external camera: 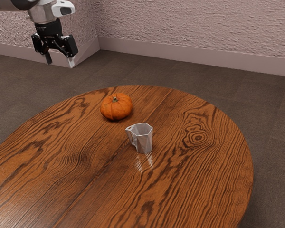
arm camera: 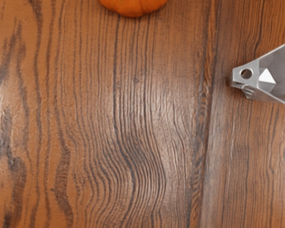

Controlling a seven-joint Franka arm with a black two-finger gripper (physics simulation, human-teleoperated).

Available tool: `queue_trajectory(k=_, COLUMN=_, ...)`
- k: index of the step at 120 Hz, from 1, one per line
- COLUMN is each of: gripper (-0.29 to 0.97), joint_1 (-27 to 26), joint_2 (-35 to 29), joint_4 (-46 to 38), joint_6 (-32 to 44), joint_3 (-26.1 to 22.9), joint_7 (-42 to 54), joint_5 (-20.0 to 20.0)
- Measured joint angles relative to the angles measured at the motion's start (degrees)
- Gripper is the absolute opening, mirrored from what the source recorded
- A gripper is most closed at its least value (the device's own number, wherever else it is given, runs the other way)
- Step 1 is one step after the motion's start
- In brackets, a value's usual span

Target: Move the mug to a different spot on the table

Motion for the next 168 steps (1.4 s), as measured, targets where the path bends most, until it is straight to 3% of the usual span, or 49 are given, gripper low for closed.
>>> queue_trajectory(k=36, gripper=0.68, joint_1=-1.8, joint_2=1.8, joint_4=0.6, joint_6=1.2, joint_3=-0.4, joint_7=-0.4, joint_5=-0.3)
queue_trajectory(k=62, gripper=0.68, joint_1=-2.6, joint_2=5.9, joint_4=-0.2, joint_6=2.7, joint_3=-0.4, joint_7=-14.2, joint_5=-4.0)
queue_trajectory(k=86, gripper=0.68, joint_1=-3.3, joint_2=5.8, joint_4=-10.6, joint_6=10.1, joint_3=1.8, joint_7=-28.1, joint_5=-13.5)
queue_trajectory(k=111, gripper=0.68, joint_1=-4.9, joint_2=8.6, joint_4=-15.8, joint_6=17.4, joint_3=5.5, joint_7=-41.3, joint_5=-23.0)
queue_trajectory(k=144, gripper=0.68, joint_1=-5.1, joint_2=14.3, joint_4=-18.2, joint_6=24.2, joint_3=8.5, joint_7=-52.6, joint_5=-34.4)
queue_trajectory(k=168, gripper=0.68, joint_1=-5.0, joint_2=18.7, joint_4=-17.7, joint_6=27.4, joint_3=8.8, joint_7=-56.9, joint_5=-39.7)
